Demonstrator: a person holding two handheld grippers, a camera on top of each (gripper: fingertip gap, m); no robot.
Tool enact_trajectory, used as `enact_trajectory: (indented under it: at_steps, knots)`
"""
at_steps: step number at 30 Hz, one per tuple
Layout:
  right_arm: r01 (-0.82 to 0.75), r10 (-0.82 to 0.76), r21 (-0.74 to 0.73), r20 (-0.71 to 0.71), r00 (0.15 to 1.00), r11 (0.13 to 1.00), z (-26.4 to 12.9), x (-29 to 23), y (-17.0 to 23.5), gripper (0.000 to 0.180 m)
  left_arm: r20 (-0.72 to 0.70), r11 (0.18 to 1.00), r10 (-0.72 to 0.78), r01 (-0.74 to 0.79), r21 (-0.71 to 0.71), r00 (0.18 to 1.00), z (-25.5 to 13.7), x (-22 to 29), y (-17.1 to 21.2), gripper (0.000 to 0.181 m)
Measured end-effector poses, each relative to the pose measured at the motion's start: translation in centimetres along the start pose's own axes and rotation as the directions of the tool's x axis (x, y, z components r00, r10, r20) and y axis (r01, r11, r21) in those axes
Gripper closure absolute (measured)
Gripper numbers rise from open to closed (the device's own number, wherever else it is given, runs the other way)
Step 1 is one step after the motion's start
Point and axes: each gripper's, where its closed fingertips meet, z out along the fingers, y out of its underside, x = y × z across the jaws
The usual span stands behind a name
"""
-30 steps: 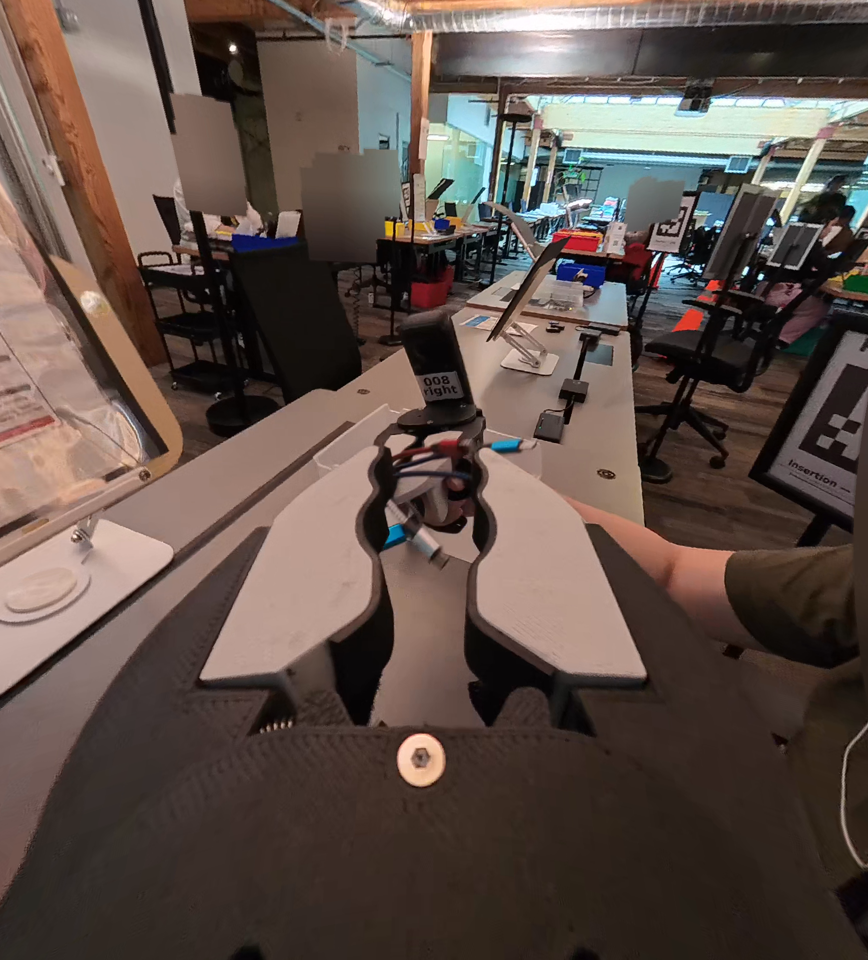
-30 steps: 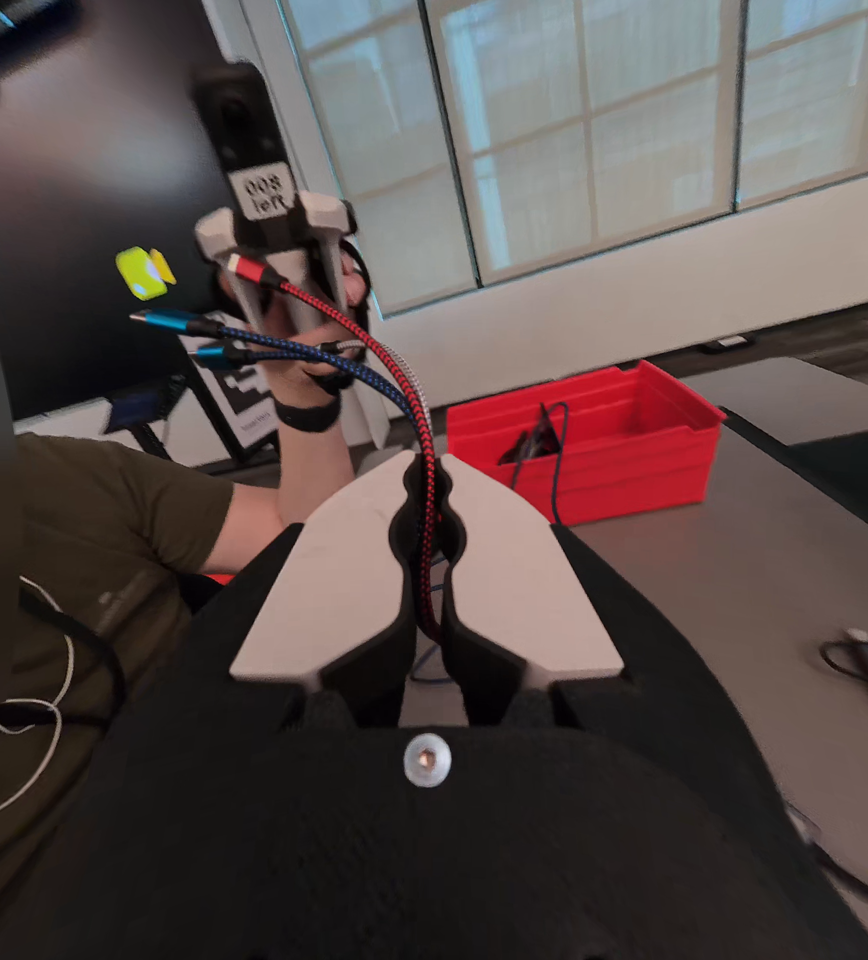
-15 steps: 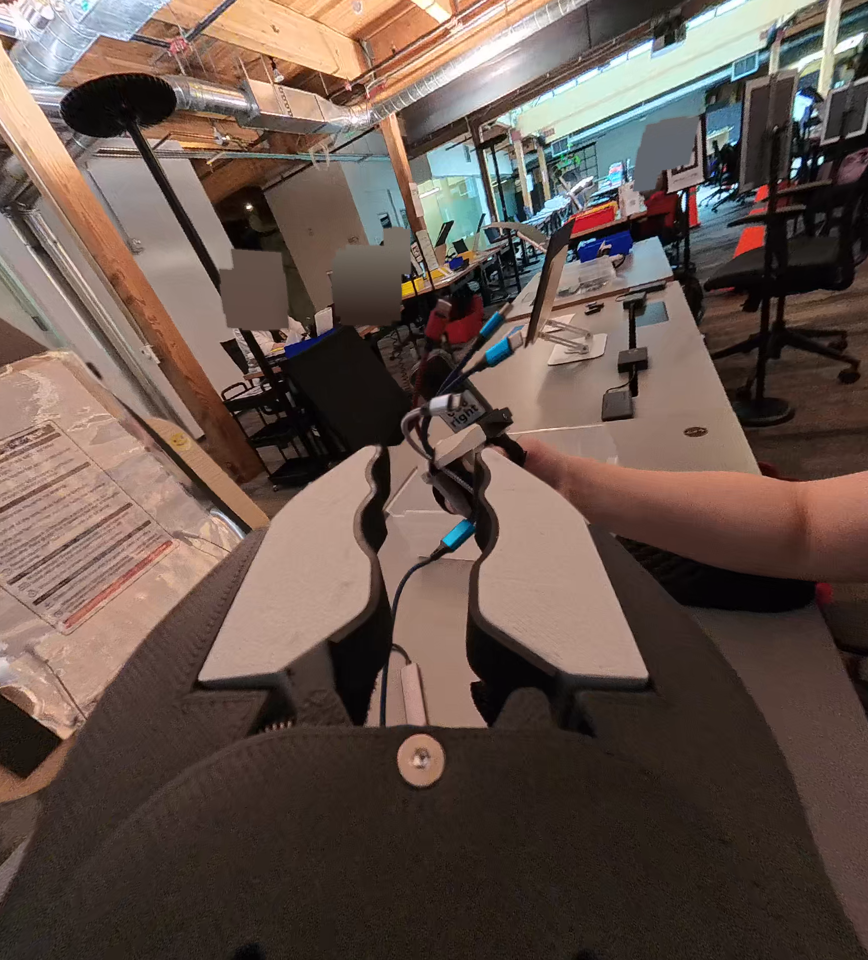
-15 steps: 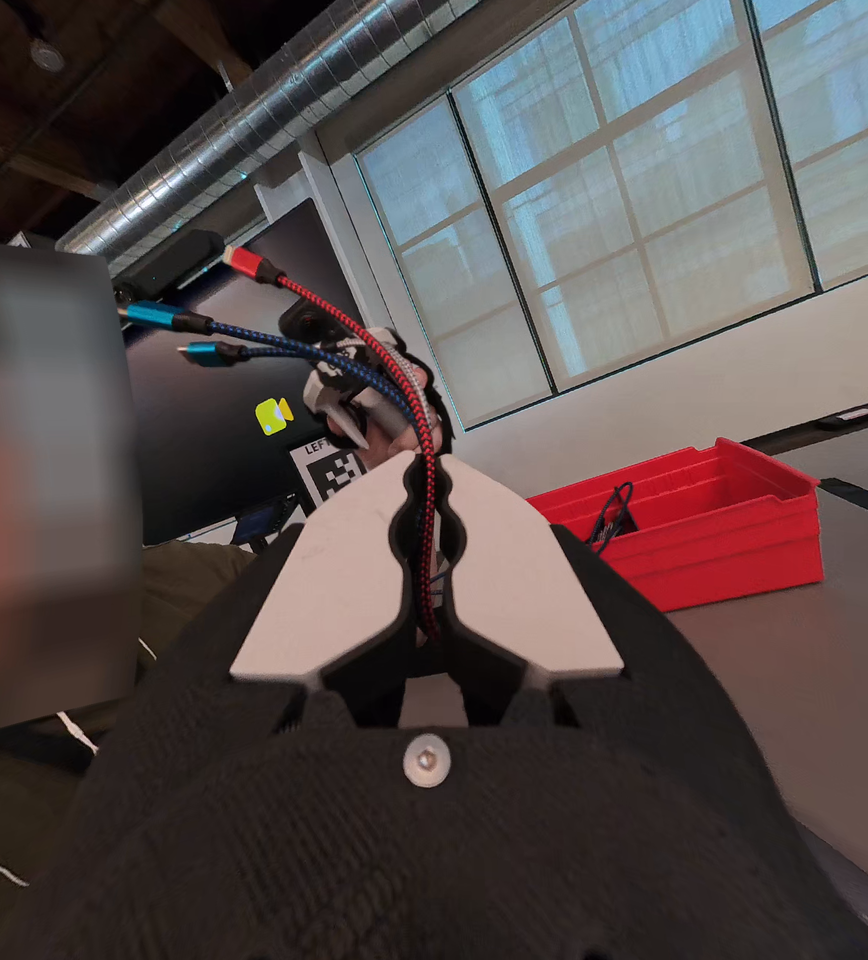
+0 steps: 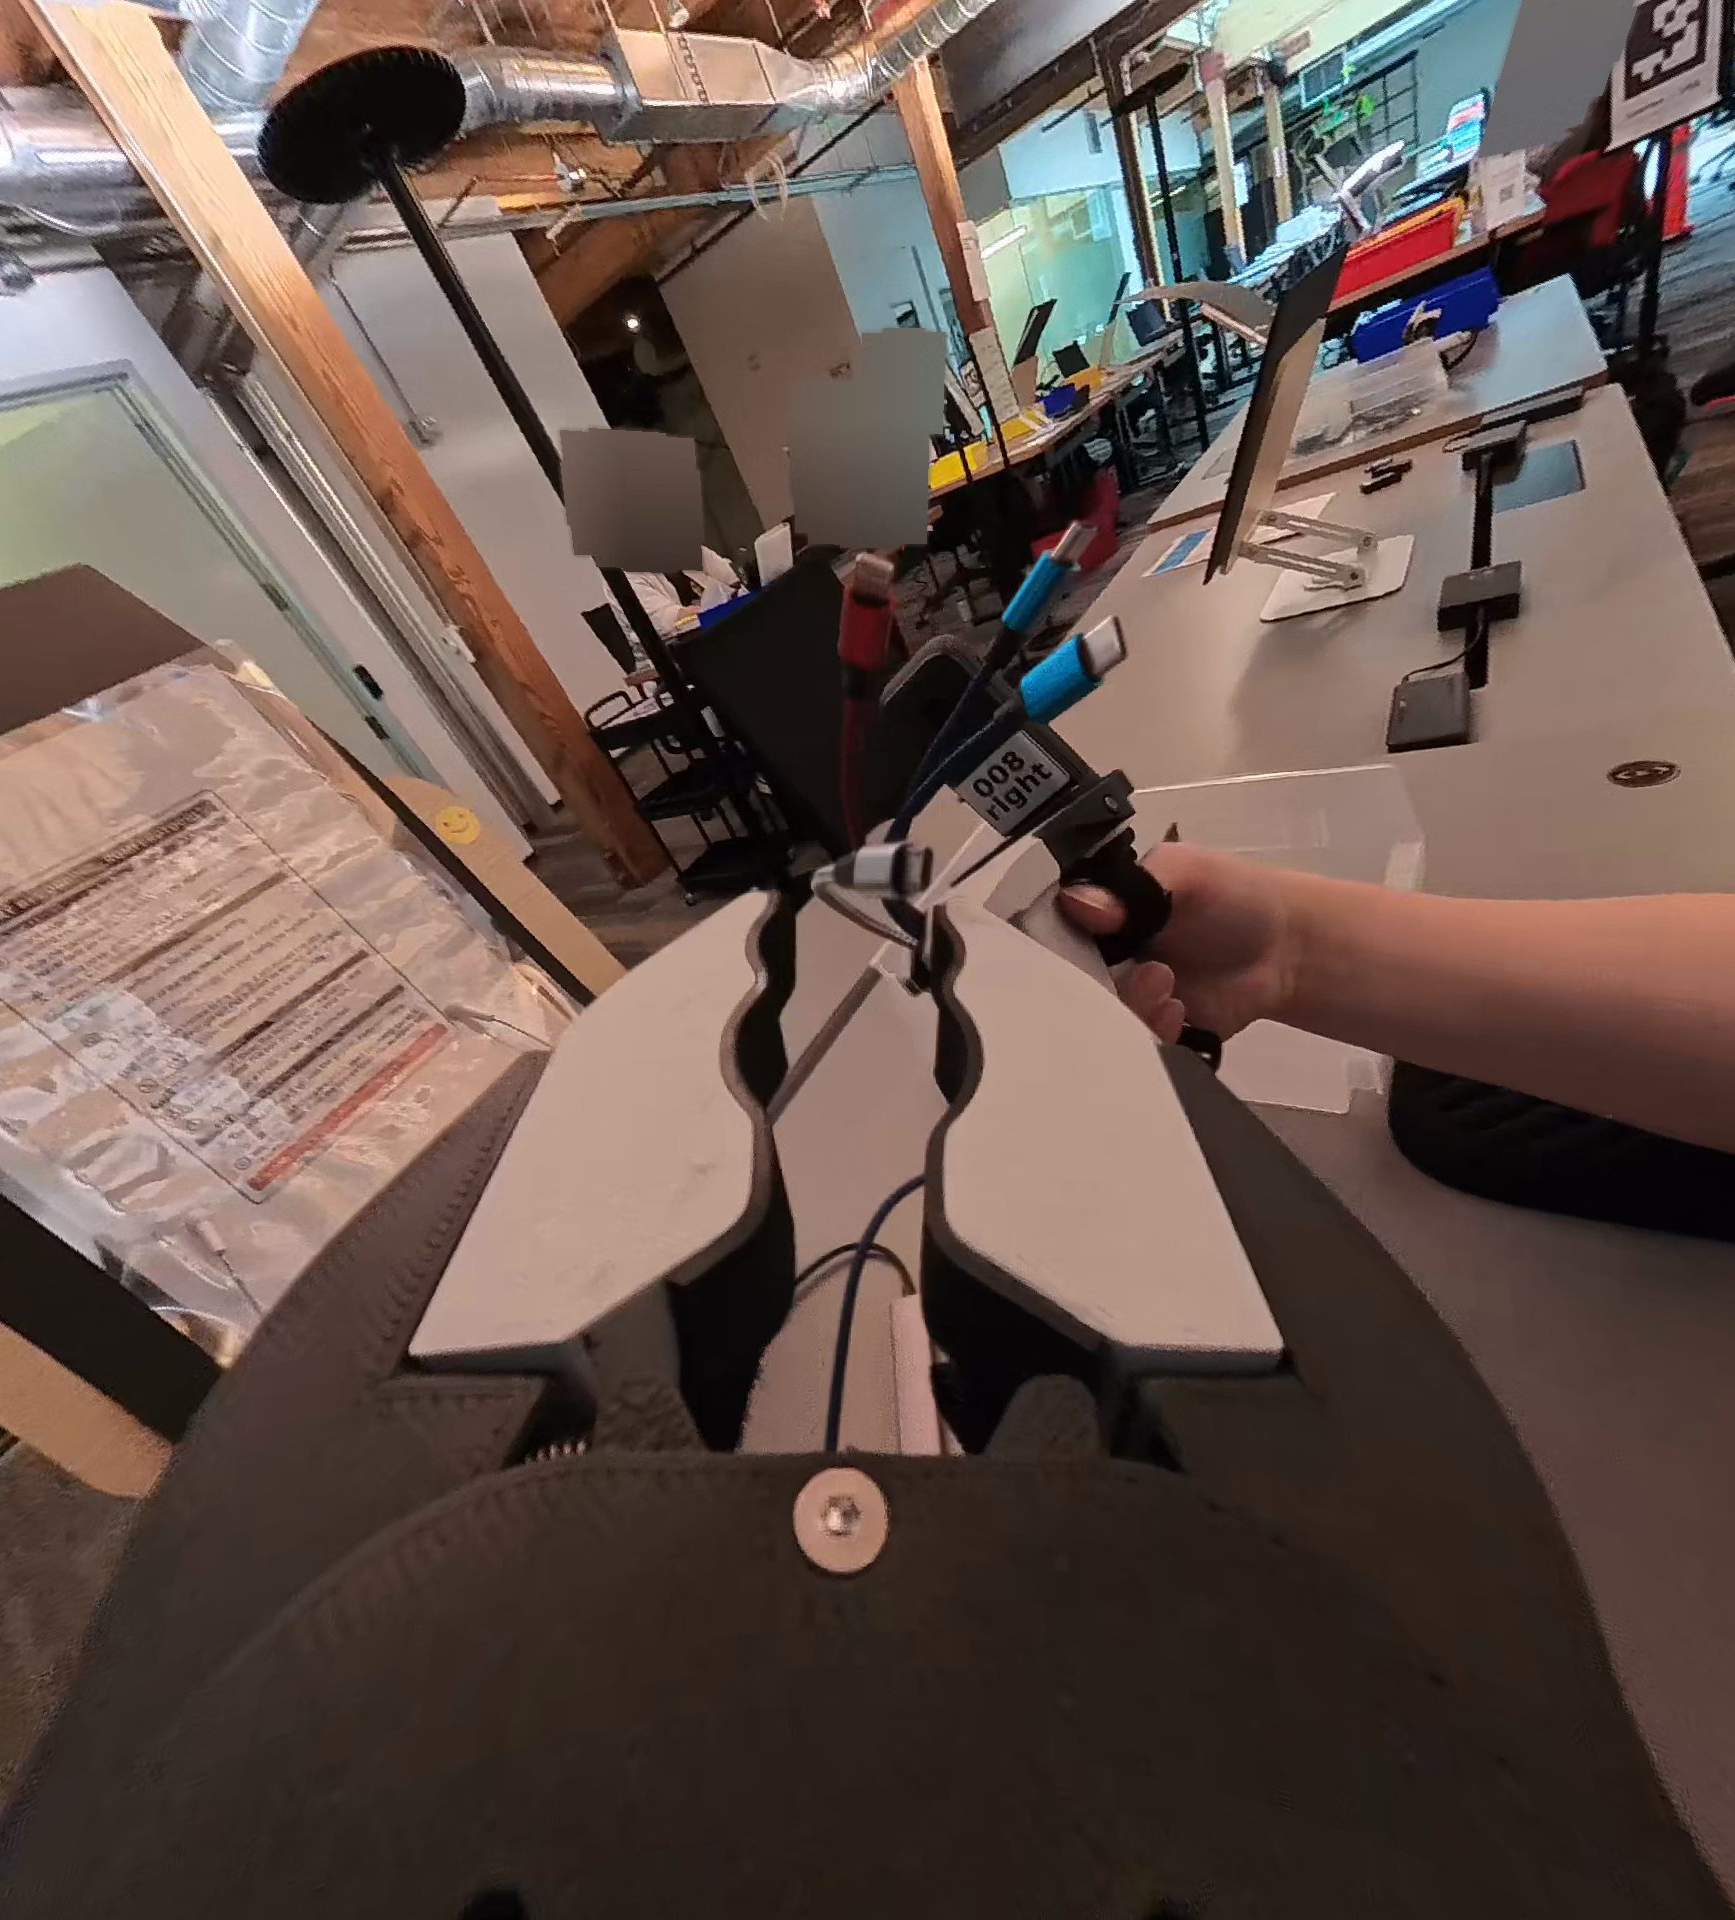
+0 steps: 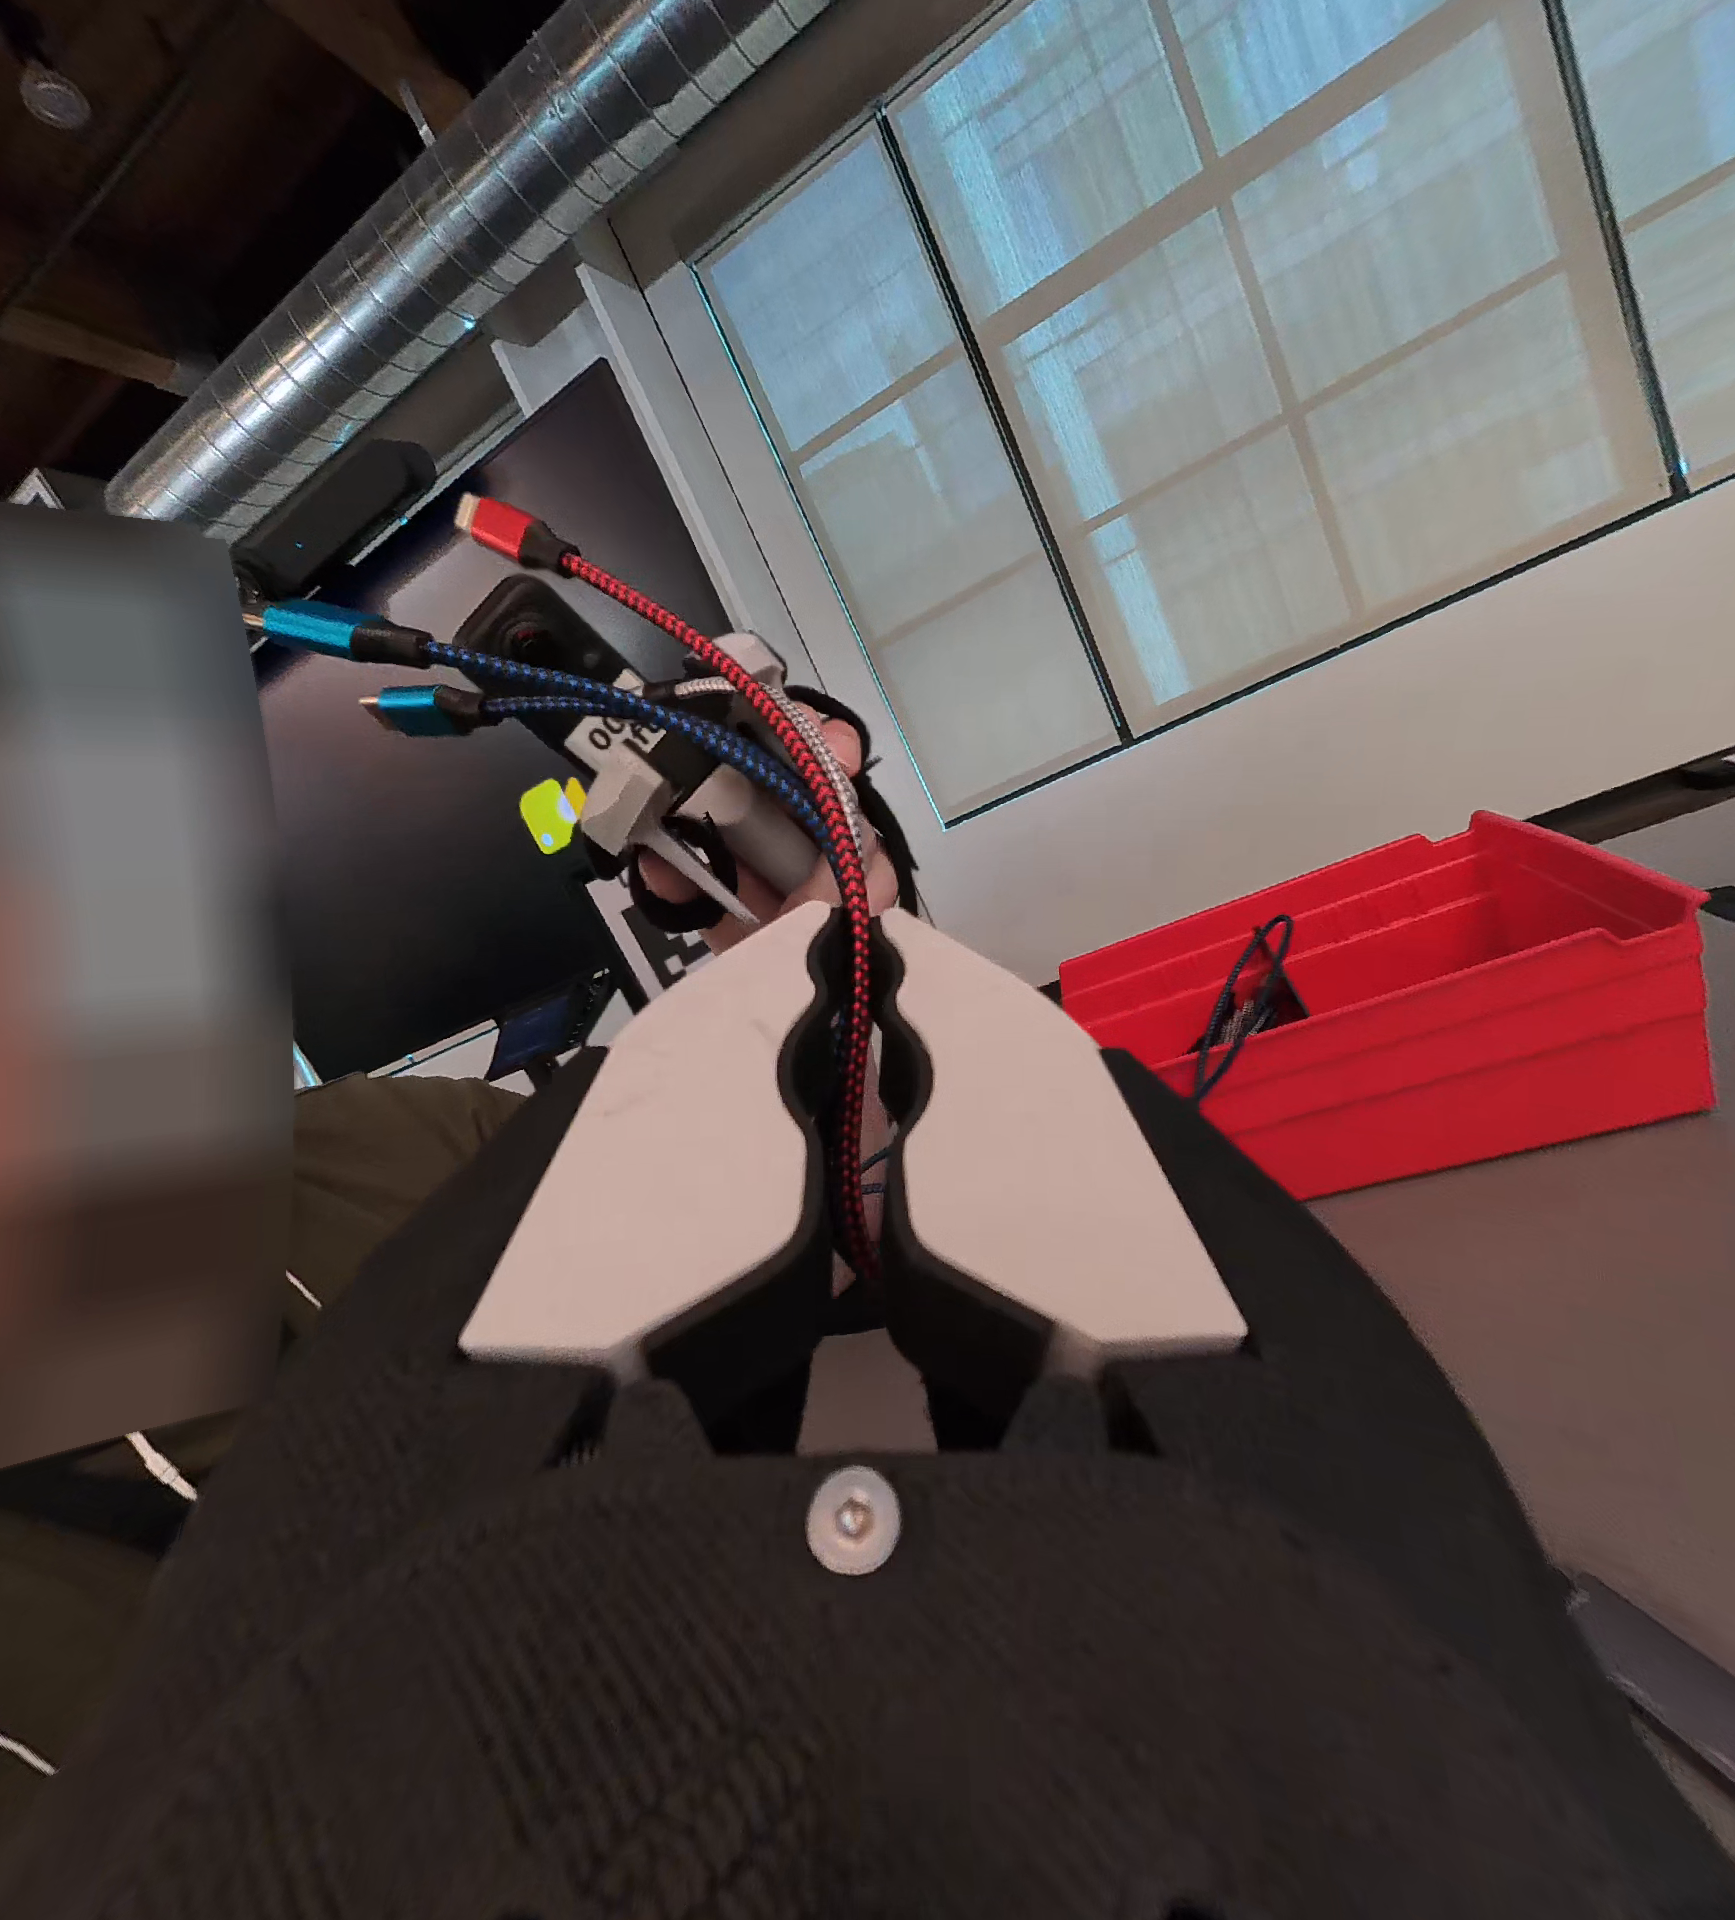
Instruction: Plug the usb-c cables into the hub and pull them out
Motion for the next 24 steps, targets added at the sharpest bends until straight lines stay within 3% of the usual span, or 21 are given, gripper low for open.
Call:
enact_trajectory:
  at_steps: [7, 24]
  knots:
    - [-0.041, 0.041, -0.022, 0.026, 0.999, 0.999, 0.4, 0.2, 0.8, 0.177, 0.028, 0.999, 0.052, -0.052, 0.001, 0.998, 0.2, 0.4, -0.3, 0.165]
    - [-0.037, 0.037, -0.045, 0.007, 0.999, 0.998, 0.6, 0.6, 1.4, 0.177, 0.018, 0.991, 0.129, -0.13, 0.019, 0.991, -0.7, 3.1, -2.5, 0.159]
